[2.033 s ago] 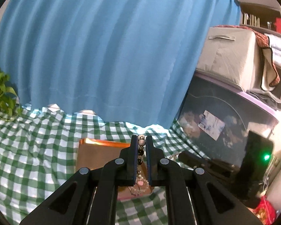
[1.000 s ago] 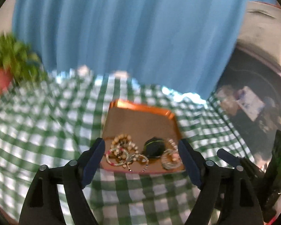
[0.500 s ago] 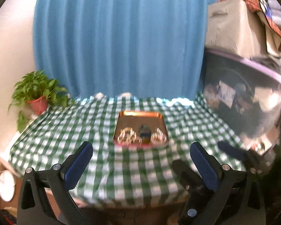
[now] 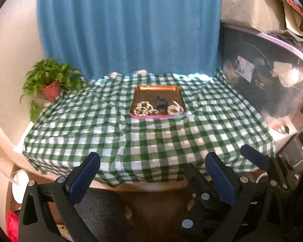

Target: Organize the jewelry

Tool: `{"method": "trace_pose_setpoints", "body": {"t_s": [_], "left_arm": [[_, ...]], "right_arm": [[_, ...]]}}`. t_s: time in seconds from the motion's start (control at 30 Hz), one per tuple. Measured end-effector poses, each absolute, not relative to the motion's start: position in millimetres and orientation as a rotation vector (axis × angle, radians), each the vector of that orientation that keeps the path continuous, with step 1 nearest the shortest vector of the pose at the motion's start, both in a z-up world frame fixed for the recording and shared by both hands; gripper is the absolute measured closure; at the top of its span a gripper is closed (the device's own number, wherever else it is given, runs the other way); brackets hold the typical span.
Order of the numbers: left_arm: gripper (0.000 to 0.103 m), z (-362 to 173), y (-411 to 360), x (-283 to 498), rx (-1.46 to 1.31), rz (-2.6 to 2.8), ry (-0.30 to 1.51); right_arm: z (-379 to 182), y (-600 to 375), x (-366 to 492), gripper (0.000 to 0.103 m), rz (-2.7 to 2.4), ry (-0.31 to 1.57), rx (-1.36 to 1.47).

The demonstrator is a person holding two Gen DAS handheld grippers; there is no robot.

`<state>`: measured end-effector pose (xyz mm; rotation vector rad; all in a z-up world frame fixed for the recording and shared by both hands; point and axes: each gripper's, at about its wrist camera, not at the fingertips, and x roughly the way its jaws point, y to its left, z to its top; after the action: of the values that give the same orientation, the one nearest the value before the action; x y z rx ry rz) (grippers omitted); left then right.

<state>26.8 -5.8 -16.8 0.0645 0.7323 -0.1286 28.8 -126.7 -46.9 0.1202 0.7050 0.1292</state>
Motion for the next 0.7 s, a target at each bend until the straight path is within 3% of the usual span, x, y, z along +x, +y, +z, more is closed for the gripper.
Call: {"method": "trace_pose_setpoints", "body": {"t_s": [0.7], "left_arm": [[0.0, -15.8, 1.2, 30.8, 0.063, -0.115, 0.735]], "right_arm": [[-46.0, -117.8, 27.4, 0.007, 0.128, 0.711, 0.107]]}}
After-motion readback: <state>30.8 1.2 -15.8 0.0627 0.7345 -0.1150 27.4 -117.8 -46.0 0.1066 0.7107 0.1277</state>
